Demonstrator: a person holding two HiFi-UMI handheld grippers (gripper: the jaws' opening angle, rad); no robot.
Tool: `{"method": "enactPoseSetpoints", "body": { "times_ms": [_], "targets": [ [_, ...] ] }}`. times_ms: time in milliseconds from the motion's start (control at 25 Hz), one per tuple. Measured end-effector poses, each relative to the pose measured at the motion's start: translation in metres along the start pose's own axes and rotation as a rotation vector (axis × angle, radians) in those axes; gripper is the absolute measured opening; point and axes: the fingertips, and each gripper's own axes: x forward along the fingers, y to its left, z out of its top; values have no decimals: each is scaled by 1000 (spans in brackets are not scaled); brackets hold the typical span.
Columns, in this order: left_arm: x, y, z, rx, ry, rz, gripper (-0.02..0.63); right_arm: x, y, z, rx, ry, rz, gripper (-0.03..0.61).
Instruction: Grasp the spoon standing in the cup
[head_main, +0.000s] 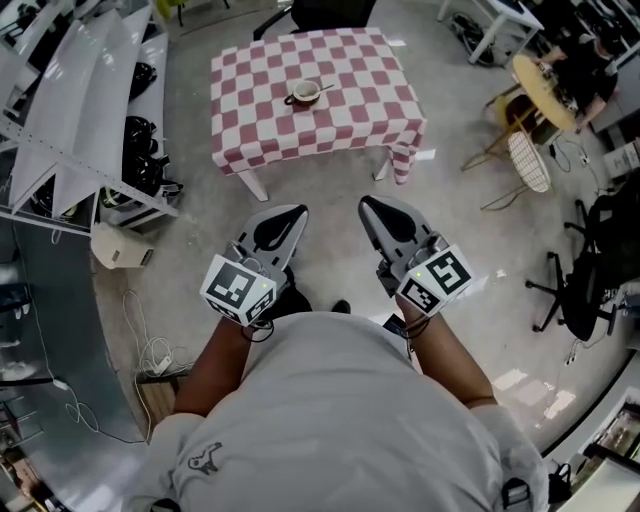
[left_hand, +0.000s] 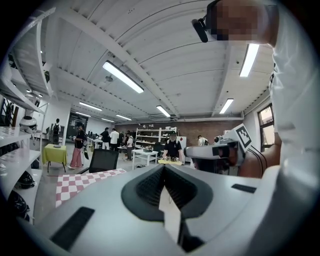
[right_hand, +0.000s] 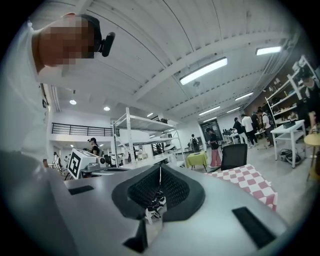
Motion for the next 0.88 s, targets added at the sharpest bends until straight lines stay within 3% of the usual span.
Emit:
{"method": "enactPoseSetpoints", "body": {
  "times_ms": [360,880],
  "targets": [
    [15,85,5,13,5,-55,11,76,-30,-1,0,9,-83,32],
    [6,191,25,71,16,-120,11,182,-31,-1,1,9,-129,32]
  ]
}}
